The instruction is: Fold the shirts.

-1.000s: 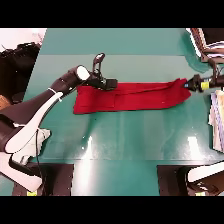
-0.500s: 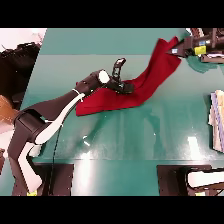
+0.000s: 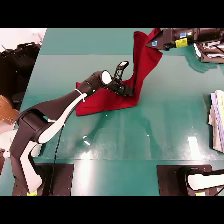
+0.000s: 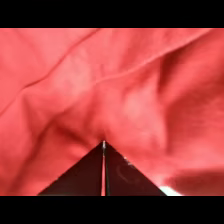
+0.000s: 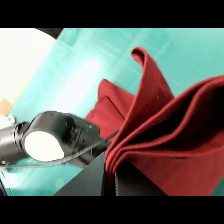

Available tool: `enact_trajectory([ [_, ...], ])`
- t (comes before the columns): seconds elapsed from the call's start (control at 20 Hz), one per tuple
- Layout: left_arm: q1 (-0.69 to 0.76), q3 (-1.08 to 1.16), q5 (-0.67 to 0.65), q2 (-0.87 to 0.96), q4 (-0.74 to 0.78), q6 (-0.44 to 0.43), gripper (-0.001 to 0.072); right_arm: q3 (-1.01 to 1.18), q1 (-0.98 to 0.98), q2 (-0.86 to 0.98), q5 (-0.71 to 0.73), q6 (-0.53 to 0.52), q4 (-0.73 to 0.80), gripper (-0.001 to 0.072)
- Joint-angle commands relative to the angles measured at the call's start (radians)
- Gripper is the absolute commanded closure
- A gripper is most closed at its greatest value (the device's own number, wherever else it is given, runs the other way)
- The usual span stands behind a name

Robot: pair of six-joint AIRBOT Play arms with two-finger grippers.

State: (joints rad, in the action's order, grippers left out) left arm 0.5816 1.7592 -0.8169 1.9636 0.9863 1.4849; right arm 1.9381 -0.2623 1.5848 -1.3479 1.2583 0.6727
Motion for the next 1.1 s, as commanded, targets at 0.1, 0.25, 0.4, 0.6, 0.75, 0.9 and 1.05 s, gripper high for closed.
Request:
enact_trajectory([
  [0.1,-0.188,0.004,-0.164,-0.122,0.069,0.009,0.0686,0.002,-0.097,0.011,0.081,0.001,0.000,0.0694],
  [0.25,-0.351,0.004,-0.228,-0.275,0.150,0.006,0.0685,0.003,-0.224,0.072,0.171,-0.007,-0.043,0.0693],
  [0.4,-0.484,0.004,-0.285,-0.412,0.235,-0.001,0.0684,0.003,-0.388,0.178,0.298,-0.105,-0.142,0.0692],
  [0.6,-0.578,0.004,-0.322,-0.513,0.257,-0.001,0.0684,0.003,-0.546,0.299,0.349,-0.214,-0.150,0.0125],
  [0.75,-0.583,0.004,-0.331,-0.526,0.262,-0.001,0.0684,0.002,-0.511,0.305,0.231,-0.140,-0.038,0.0186],
  [0.9,-0.581,0.004,-0.347,-0.526,0.254,-0.001,0.0684,-0.061,-0.393,0.252,0.138,-0.065,0.164,0.0189],
  [1.05,-0.581,0.004,-0.356,-0.526,0.246,0.000,0.0684,-0.255,-0.214,0.163,0.135,0.021,0.243,0.0189],
])
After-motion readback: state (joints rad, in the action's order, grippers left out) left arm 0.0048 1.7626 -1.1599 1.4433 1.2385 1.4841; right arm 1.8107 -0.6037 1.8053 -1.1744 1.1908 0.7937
